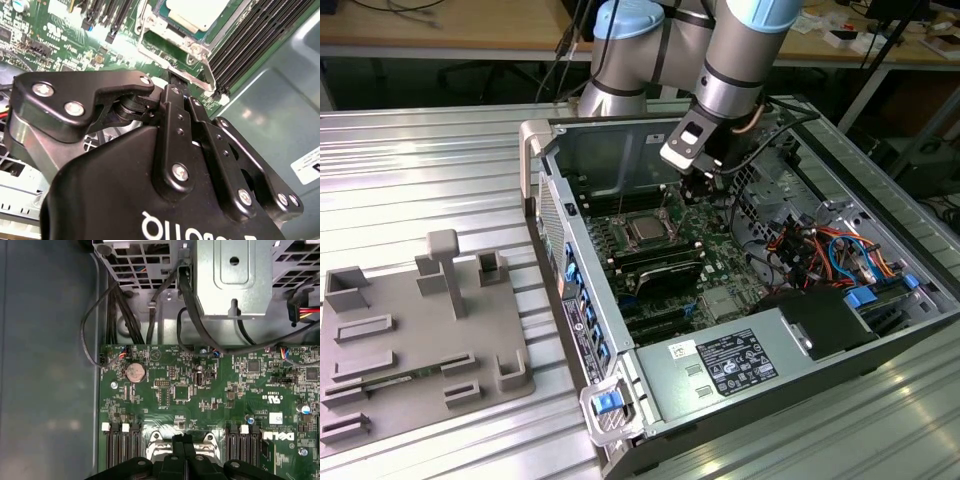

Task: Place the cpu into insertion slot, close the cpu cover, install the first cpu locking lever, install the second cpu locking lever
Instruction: 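Close the cpu cover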

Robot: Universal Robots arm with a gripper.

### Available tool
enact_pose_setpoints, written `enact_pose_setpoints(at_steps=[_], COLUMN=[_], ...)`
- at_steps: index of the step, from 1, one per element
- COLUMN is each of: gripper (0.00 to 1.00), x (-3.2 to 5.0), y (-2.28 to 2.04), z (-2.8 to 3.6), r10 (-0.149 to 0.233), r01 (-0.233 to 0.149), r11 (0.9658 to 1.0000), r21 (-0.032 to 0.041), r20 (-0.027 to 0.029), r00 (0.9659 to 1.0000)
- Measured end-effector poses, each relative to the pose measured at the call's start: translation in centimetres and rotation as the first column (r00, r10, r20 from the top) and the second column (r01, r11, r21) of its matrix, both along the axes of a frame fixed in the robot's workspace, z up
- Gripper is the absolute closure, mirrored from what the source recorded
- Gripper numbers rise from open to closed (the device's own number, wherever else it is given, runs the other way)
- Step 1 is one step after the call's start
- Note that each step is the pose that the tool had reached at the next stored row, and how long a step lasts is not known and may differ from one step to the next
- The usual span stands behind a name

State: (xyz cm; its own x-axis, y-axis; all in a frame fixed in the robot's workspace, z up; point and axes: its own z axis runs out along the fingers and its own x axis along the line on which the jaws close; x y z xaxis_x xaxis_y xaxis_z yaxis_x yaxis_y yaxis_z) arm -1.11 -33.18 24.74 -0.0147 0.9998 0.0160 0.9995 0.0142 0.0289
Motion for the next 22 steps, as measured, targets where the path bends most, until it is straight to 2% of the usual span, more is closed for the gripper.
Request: enact_pose_setpoints(at_steps=[8, 11, 14, 16, 22], gripper=[0.89, 0.89, 0.89, 0.89, 0.89], x=[-1.18, -2.00, -3.20, -4.58, -6.43], y=[0.09, 0.10, 0.12, 0.11, 0.11], z=[-0.18, -0.30, -0.58, -0.95, -1.55], r10=[0.000, 0.000, 0.000, 0.000, 0.001], r01=[0.000, 0.000, 0.000, 0.000, -0.001], r11=[1.0000, 1.0000, 1.0000, 1.0000, 1.0000], r21=[0.0002, 0.0003, 0.0006, 0.0004, 0.0008], r20=[0.0000, -0.0001, 0.0000, -0.0002, 0.0000], r00=[1.0000, 1.0000, 1.0000, 1.0000, 1.0000])
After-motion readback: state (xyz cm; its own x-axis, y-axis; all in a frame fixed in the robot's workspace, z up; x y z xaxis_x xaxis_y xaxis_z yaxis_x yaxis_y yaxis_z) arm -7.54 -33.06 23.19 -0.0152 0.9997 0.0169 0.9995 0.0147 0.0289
